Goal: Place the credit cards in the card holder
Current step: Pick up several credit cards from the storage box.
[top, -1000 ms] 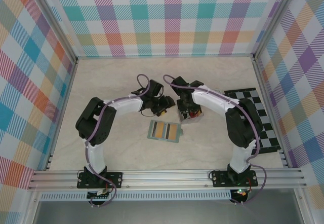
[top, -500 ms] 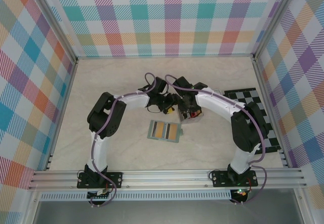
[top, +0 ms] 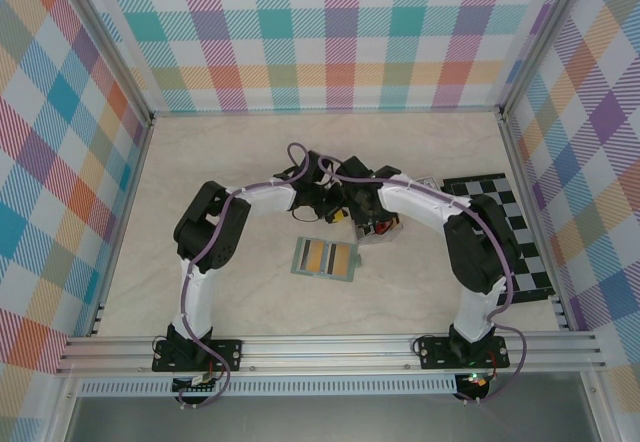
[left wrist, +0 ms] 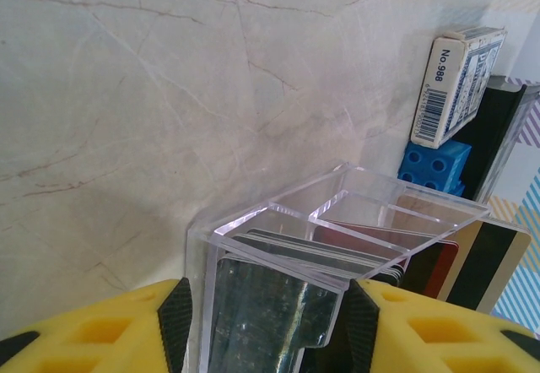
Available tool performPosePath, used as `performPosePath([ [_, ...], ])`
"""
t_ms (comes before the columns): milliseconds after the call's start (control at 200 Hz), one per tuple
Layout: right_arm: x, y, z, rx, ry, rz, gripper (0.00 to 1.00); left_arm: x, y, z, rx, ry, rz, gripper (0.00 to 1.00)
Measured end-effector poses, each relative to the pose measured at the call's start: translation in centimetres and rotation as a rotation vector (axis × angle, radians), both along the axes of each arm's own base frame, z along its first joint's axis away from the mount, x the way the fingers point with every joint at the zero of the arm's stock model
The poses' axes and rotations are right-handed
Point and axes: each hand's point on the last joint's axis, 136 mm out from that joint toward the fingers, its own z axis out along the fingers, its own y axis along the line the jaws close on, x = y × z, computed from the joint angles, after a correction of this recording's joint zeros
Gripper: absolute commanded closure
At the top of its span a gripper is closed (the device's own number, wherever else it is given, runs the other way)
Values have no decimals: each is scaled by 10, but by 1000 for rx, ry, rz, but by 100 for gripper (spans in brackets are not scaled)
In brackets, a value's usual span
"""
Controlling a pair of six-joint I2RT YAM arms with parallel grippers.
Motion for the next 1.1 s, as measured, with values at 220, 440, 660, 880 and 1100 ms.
performPosePath([
  [220,1,1,-7,-75,-23,17,64,0,0,0,1,-11,-9,50],
  [440,2,-4,-4,-136,-54,18,64,0,0,0,5,-22,-20,52],
  [660,2,-12,-1,-177,-57,15,65,-1,0,0,9,-35,-39,53],
  [880,4,-12,5,-189,-64,16,67,-1,0,0,12,-47,-50,53],
  [1100,5,-12,8,-189,-67,19,73,-1,0,0,13,-49,-53,53],
])
